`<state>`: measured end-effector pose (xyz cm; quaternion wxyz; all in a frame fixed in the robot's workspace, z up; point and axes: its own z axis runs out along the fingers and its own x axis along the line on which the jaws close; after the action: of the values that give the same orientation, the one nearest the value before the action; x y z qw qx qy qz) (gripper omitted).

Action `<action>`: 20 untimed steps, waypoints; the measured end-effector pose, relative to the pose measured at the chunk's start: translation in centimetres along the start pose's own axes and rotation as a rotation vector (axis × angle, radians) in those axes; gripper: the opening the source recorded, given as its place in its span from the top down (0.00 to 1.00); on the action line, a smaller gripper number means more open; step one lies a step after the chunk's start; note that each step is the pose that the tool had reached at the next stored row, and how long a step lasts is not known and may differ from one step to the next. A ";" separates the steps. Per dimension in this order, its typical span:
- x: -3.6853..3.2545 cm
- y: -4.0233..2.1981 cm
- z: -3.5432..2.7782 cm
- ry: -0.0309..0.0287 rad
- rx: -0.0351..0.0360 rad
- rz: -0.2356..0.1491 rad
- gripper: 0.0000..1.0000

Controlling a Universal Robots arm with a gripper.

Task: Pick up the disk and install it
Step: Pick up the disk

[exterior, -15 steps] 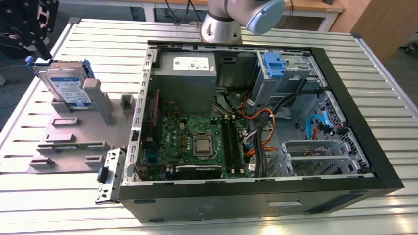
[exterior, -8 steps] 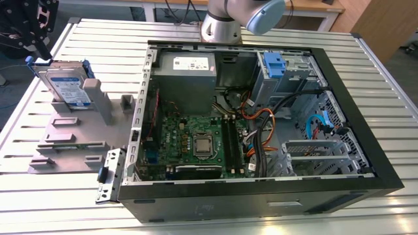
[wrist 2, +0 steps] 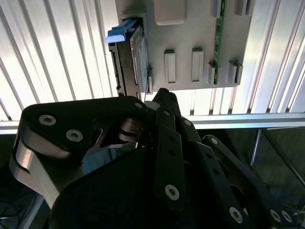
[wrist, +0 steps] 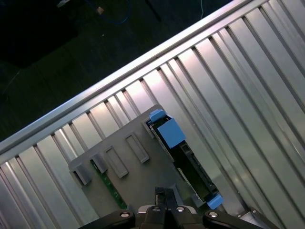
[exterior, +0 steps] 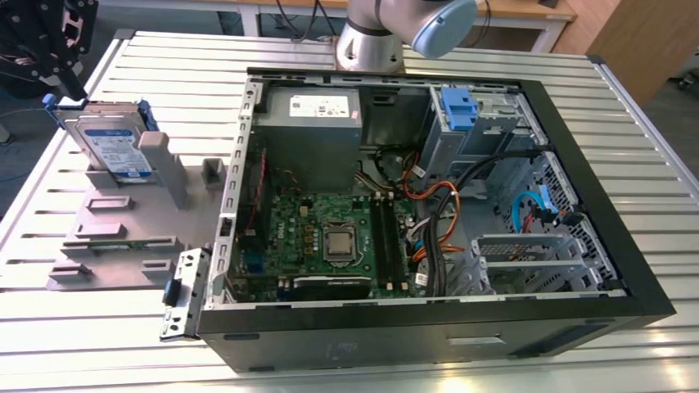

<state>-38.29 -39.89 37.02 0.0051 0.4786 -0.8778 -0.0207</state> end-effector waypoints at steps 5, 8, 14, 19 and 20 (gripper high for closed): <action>0.00 0.00 0.00 0.0002 -0.0001 -0.004 0.89; 0.00 0.00 0.00 0.0003 -0.0001 -0.006 0.89; 0.00 0.00 0.00 0.0005 -0.0001 -0.011 0.89; 0.00 0.00 0.00 0.0006 -0.0001 -0.015 0.89; 0.00 0.00 0.00 0.0007 -0.0002 -0.016 0.89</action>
<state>-38.29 -39.89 37.02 0.0052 0.4855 -0.8740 -0.0206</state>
